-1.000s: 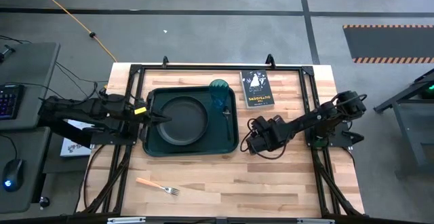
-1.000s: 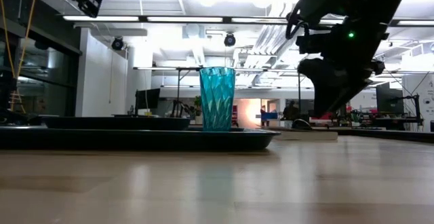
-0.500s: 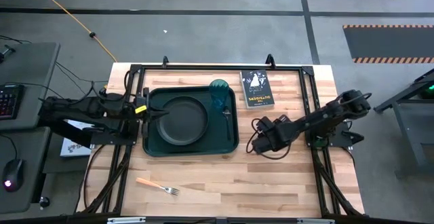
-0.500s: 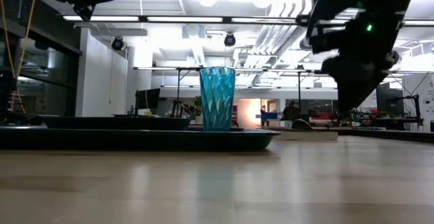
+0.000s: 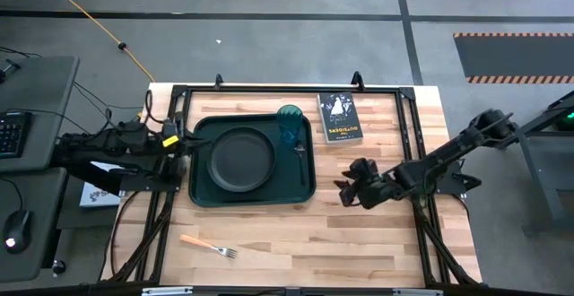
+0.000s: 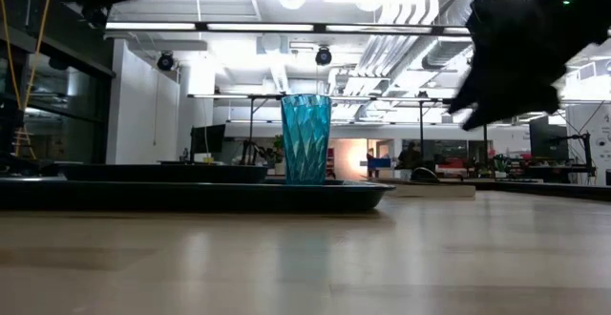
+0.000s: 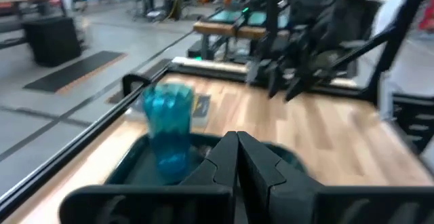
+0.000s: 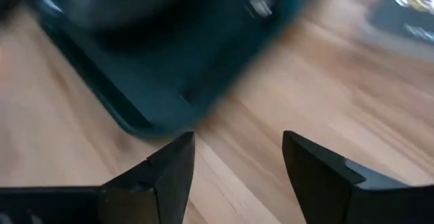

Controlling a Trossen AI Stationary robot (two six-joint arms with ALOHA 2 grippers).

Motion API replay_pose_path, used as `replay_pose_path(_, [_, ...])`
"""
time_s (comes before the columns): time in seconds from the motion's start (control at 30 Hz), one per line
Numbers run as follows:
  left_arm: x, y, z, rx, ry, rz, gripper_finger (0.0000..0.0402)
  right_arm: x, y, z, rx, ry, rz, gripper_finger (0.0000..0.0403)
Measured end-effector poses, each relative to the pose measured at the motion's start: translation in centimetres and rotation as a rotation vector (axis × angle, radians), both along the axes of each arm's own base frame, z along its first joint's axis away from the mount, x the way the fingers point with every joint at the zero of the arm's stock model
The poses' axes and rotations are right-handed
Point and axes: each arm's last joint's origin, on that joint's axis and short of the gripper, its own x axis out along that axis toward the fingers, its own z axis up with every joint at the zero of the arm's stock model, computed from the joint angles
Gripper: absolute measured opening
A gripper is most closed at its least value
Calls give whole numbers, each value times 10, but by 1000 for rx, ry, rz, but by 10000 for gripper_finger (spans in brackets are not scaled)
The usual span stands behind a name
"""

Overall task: Pick and place plate/cup/fork/spoon on tray
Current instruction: Put the orange fork on the left of the black tray

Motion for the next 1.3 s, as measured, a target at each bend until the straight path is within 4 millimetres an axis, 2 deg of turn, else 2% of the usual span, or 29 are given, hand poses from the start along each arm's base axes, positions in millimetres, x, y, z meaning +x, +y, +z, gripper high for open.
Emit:
replay_pose_path(0.1, [4, 0, -10, 11, 34, 17, 0, 8, 0, 2, -32, -152, 35, 213])
replay_pose_path(0.2, [9, 0, -9, 20, 35, 17, 0, 16, 1, 8, -90, -231, 90, 213])
replay_pose_path(0.47, [13, -1, -7, 24, 29, -4, 0, 24, -3, 20, -150, -254, 115, 213])
replay_pose_path(0.57, [14, -5, -7, -13, 23, -124, 9, 25, -5, 20, -144, -250, 121, 213])
replay_pose_path(0.73, [22, -18, -4, -135, 13, -429, 55, 25, -5, 20, -177, -241, 121, 213])
replay_pose_path(0.87, [38, -28, -9, -174, 81, -506, 105, 25, -6, 20, -197, -245, 97, 213])
replay_pose_path(1.03, [64, -47, -13, -120, 149, -613, 167, 25, -8, 21, -229, -256, 40, 213])
replay_pose_path(1.17, [78, -62, -5, -68, 191, -682, 200, 25, -8, 22, -234, -259, 27, 213])
replay_pose_path(1.3, [88, -79, 7, -47, 259, -752, 215, 24, -8, 22, -239, -261, 14, 213])
